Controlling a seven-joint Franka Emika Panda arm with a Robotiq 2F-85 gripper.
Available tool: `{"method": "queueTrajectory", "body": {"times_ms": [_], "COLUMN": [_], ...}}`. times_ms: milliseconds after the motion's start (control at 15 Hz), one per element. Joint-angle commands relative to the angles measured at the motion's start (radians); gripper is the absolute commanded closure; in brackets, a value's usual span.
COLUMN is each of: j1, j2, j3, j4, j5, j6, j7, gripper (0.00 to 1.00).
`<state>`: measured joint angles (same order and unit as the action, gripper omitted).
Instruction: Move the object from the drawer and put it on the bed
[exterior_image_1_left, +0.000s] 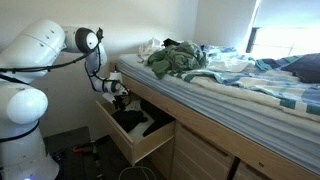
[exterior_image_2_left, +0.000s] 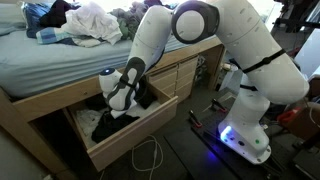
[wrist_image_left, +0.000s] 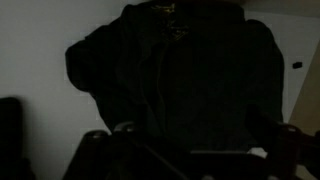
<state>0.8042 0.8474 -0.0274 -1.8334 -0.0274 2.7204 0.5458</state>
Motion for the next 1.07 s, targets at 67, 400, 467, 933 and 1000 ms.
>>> {"method": "queueTrajectory", "body": {"times_ms": [67,400,467,933,1000], "j1": [0.026,0.023,0.027,0.05,0.049], "j2": [0.022,0.04,0.054,0.152,0.165], "j3": [-0.017,-0.014,-0.016,-0.022,-0.021], "j4": [0.02,0.031,0.047,0.17,0.186], "j5": [0.005,0.006,0.005,0.002,0.004], "j6": [-0.003,-0.001,-0.004,-0.026,-0.027], "j7": [0.008,0.005,0.009,0.002,0.001], "gripper": [0.0,0.0,0.0,0.0,0.0]}}
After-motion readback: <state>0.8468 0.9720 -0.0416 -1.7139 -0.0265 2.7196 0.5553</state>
